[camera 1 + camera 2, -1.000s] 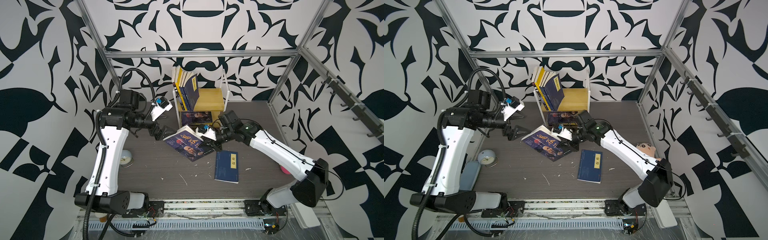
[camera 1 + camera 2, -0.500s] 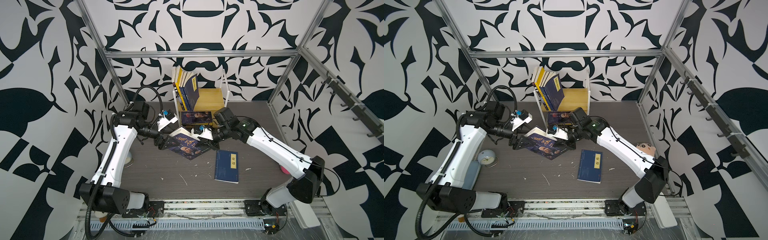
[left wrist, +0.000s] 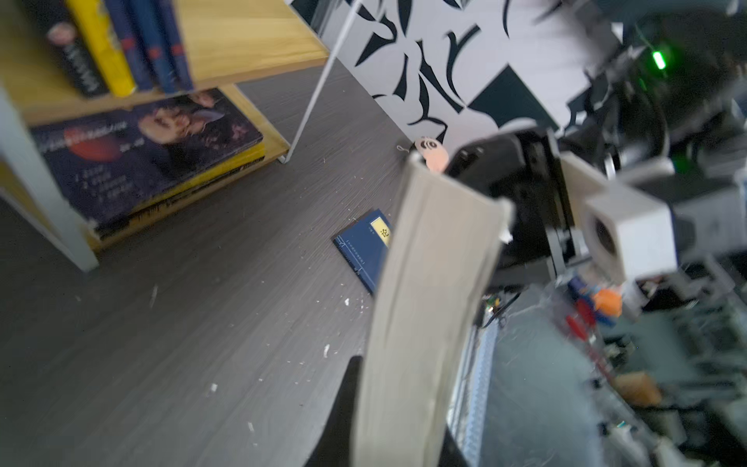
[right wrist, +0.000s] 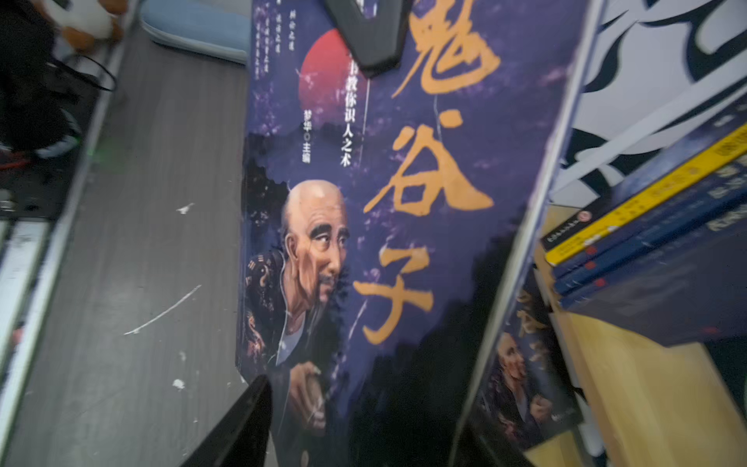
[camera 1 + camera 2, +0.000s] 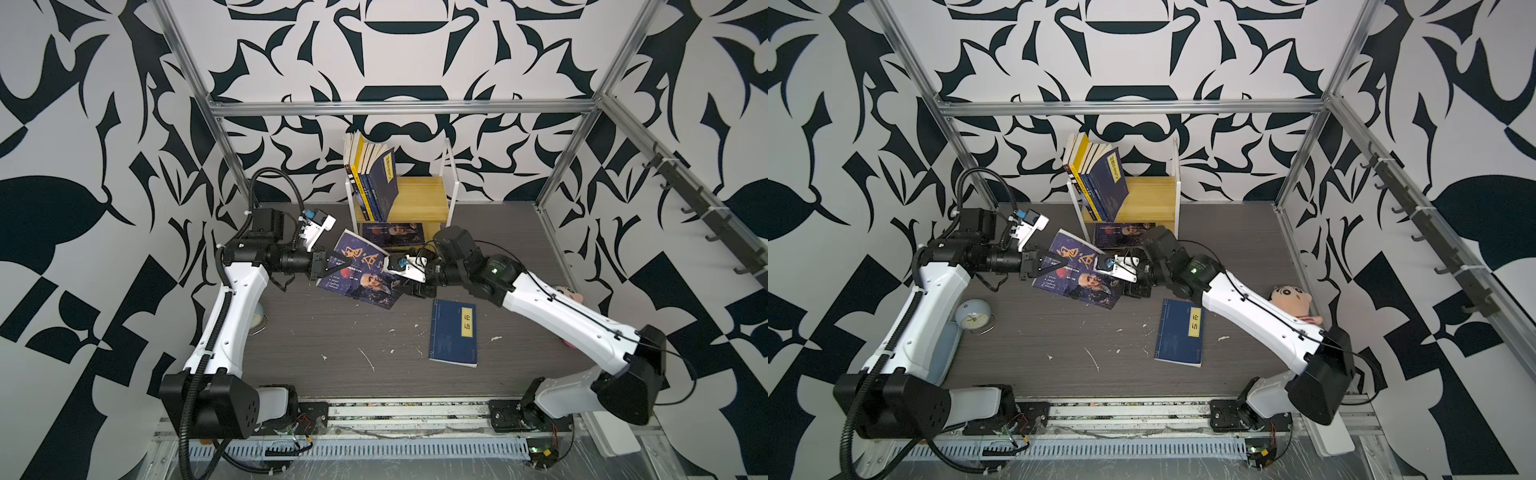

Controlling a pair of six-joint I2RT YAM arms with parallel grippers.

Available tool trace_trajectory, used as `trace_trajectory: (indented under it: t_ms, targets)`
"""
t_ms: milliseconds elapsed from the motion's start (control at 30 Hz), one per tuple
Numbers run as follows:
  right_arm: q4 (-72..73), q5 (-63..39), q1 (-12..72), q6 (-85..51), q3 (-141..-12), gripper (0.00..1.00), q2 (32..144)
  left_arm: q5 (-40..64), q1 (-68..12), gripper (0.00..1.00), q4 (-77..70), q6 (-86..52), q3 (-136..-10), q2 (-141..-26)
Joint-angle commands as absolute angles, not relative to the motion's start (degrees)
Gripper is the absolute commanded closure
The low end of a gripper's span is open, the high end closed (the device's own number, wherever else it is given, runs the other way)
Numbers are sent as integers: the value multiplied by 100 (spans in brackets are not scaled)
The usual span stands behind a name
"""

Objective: Stacking books/files
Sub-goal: Pass the book.

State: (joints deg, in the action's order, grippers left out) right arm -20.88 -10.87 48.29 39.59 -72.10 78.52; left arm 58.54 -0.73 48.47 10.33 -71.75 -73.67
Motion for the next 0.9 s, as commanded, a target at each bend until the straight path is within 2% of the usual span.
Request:
trace_trajectory:
  t_ms: [0, 67, 233, 567, 700, 867]
  targets:
    - [-902, 713, 5459, 4405, -6955, 31, 7627, 6030, 191, 100, 2924, -1940, -6664, -7052]
    - [-352, 1408, 5852, 4701, -6742, 30, 7697, 5902, 193, 100, 2620, -2714, -6324, -6990]
    - [426, 2292, 6497, 5150, -6605, 29, 8083, 5688, 307, 100, 1664, -4541, -5676, -6949]
    - [532, 2546, 6808, 5042, -6691, 26, 8563, 5602, 277, 100, 1494, -4769, -5474, -7075]
    - [554, 2462, 6810, 5022, -6680, 26, 8542, 5668, 272, 100, 1487, -4854, -5471, -7075]
    - [891, 2662, 6811, 5069, -6864, 28, 9085, 5770, 187, 100, 1446, -5011, -5484, -7136]
